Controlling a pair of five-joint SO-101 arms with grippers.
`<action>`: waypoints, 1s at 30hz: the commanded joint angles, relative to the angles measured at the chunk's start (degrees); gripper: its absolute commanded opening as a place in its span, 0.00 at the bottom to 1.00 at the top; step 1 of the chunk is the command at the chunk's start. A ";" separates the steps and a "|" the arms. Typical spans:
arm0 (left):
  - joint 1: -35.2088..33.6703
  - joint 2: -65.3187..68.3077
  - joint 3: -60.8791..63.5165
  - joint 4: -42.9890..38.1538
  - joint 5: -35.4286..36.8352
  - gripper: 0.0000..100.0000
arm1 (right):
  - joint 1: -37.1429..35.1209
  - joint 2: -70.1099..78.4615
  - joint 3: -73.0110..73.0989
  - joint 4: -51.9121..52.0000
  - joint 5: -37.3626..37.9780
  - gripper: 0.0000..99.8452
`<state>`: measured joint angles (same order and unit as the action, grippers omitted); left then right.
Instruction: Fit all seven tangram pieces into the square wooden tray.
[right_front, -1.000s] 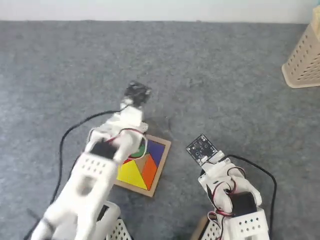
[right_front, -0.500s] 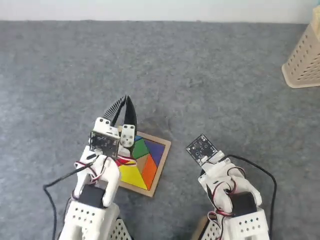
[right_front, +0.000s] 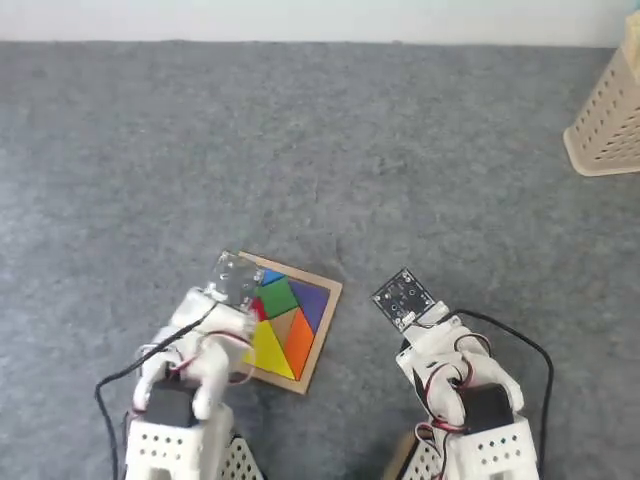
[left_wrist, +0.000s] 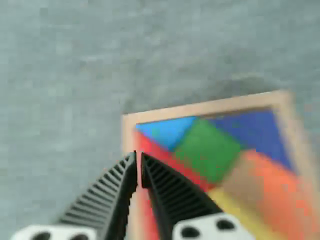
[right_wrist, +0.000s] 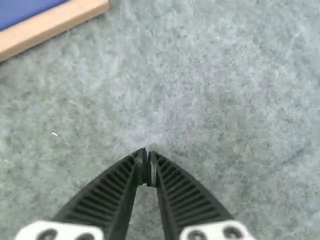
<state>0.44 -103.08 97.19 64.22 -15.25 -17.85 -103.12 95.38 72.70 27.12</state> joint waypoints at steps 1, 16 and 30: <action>-18.11 -1.14 -0.57 -2.46 -26.11 0.01 | 0.13 -0.84 1.05 0.40 -0.35 0.01; -24.97 -0.79 -0.66 3.16 -34.02 0.01 | 0.13 -0.84 1.05 0.40 -0.35 0.01; -11.43 -0.88 -0.66 9.05 -34.02 0.01 | 0.13 -0.84 1.05 0.40 -0.35 0.01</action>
<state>-11.52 -103.16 97.19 74.95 -48.75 -17.85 -103.12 95.38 72.70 27.12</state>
